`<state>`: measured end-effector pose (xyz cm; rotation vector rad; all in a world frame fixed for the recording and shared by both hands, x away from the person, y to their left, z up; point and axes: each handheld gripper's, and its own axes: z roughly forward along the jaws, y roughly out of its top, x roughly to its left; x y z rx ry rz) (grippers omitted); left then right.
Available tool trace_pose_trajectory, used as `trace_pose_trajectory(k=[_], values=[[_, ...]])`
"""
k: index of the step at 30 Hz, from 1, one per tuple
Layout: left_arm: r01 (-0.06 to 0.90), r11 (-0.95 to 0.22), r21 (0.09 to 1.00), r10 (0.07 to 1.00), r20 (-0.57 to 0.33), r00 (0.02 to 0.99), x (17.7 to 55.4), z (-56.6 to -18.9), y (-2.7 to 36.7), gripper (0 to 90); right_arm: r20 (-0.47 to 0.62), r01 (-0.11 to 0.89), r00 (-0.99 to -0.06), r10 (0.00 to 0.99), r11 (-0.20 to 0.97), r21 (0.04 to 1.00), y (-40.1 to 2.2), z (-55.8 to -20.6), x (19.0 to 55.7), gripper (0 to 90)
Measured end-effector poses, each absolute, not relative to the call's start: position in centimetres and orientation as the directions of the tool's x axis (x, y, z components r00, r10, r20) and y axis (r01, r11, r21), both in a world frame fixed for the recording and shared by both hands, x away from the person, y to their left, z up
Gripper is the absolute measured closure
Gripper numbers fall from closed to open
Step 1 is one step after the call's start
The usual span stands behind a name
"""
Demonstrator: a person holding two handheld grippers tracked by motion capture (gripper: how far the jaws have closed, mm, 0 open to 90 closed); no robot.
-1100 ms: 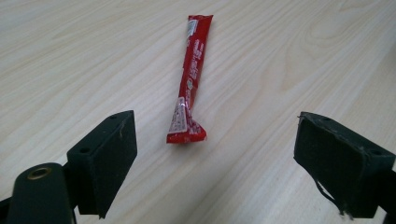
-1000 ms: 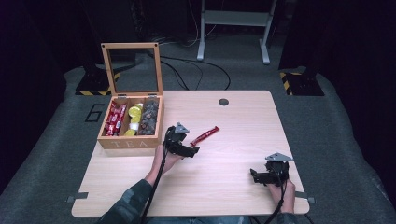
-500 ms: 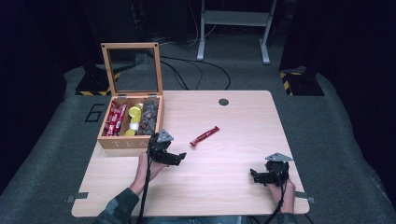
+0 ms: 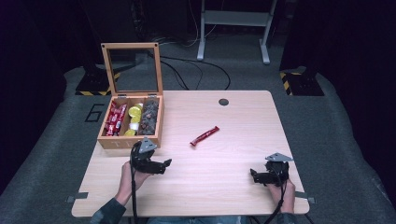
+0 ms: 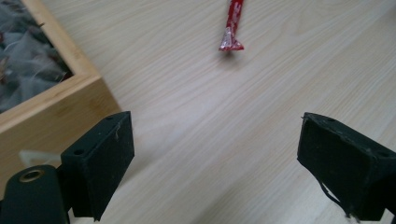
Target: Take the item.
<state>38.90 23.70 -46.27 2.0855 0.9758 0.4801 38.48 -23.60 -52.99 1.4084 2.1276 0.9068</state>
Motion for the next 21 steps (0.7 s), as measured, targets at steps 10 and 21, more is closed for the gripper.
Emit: trace_pose_trajectory(k=[10, 21], values=[[0.524, -0.342, 0.78, 0.834, -0.005, 0.552, 37.2, -47.6, 27.8, 10.6, 0.003, 0.64, -0.392, 0.92, 0.27, 0.72, -23.6, -53.0, 38.5, 0.3], [0.589, -0.237, 0.772, 0.906, -0.042, 0.421, 35.2, -50.3, 32.3, 9.7, 0.002, 0.639, -0.391, 0.92, 0.27, 0.72, -23.6, -53.0, 38.5, 0.3]])
